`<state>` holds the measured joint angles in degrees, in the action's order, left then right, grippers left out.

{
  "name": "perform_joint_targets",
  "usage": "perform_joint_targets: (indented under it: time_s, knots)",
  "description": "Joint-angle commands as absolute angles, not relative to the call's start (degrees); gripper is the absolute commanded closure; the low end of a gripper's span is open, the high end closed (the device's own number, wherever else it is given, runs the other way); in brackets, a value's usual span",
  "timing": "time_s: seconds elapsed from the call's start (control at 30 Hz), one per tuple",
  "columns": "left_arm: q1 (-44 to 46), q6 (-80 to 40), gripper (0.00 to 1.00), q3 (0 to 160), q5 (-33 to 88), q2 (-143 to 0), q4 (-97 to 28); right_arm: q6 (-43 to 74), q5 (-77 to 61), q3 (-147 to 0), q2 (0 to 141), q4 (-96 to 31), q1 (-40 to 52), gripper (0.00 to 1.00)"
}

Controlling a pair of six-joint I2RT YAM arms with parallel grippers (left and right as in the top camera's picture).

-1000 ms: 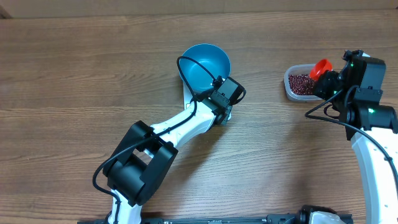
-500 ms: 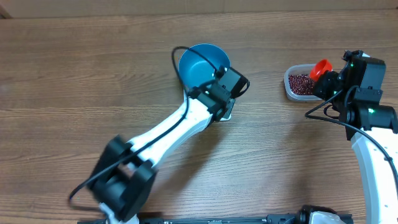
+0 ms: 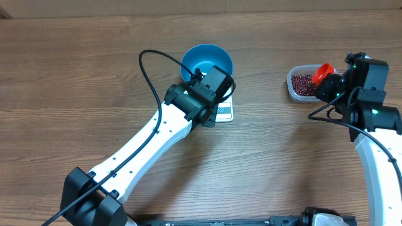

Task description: Scoop item into bowl and weigh 150g on scale

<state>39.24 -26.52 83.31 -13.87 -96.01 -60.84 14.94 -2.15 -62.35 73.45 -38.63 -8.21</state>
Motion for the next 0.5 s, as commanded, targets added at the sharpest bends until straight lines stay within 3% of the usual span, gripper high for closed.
perform_joint_targets:
  time_s: [0.0, 0.47]
  knots:
    - [39.0, -23.0, 0.0, 83.6, -7.2, -95.3, -61.7, 14.7, -2.2, -63.7, 73.1, -38.7, -8.3, 0.96]
    - [39.4, -22.4, 0.0, 83.6, -7.3, -92.9, -62.3, 11.2, -2.2, -63.7, 73.1, -39.9, -8.3, 0.96]
